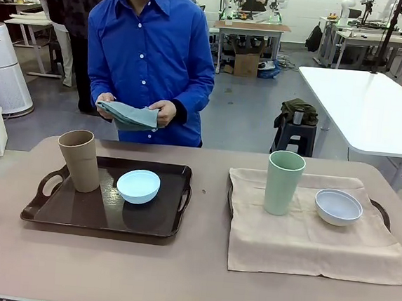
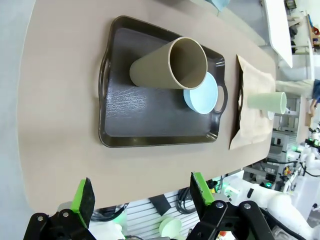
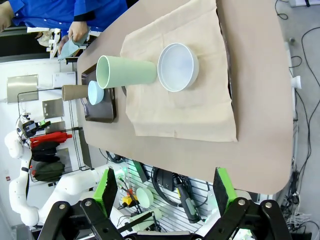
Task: Set up a tray with a mat and arrange the tableware.
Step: Pick up the Picnic Bowl and Reusable plastic cup from the Handle tray in front of the human's position and hold them in the air.
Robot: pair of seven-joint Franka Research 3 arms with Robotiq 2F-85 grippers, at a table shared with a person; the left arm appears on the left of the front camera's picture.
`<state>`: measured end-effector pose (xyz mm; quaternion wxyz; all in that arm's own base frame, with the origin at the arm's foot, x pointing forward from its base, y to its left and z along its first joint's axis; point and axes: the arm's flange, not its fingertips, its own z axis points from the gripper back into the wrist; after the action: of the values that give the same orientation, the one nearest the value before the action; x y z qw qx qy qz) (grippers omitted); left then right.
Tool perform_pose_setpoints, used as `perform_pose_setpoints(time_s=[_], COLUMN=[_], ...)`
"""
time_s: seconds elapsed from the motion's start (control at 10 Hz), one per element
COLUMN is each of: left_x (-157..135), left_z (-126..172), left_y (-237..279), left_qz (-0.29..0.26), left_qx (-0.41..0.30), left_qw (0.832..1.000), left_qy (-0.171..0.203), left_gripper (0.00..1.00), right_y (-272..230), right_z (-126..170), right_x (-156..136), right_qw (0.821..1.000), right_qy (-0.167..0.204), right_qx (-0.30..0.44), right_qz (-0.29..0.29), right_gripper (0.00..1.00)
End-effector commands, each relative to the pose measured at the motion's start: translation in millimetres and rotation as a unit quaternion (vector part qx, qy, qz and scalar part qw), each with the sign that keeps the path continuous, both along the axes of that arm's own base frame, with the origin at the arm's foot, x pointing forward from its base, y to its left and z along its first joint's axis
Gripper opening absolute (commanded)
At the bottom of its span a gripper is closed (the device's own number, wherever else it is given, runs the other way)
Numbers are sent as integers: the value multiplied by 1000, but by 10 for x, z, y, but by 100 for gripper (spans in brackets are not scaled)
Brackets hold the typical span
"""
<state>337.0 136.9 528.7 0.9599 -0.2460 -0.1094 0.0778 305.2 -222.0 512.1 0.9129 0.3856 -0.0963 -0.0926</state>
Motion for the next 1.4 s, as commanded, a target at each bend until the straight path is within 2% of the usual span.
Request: perform_pose_setpoints(time_s=[0.0, 1.0, 1.2, 1.3], left_x=[-5, -1, 351, 490], left_z=[33, 0, 223, 358], left_y=[-16, -1, -132, -115], left_qz=[4, 0, -131, -175], left_qx=[-1, 0, 79, 93], left_qw=[1000, 1000, 985, 976], left_qy=[7, 1, -76, -91], left_gripper=[100, 100, 100, 100], right_y=[-8, 0, 424, 647], right_z=[4, 0, 359, 531], right_x=[-5, 0, 282, 428], right_qw=[1000, 1000, 997, 992], right_qy=[-1, 0, -5, -8], right_qx=[1, 0, -66, -107], right_qz=[0, 0, 45, 69], right_gripper=[100, 100, 100, 100])
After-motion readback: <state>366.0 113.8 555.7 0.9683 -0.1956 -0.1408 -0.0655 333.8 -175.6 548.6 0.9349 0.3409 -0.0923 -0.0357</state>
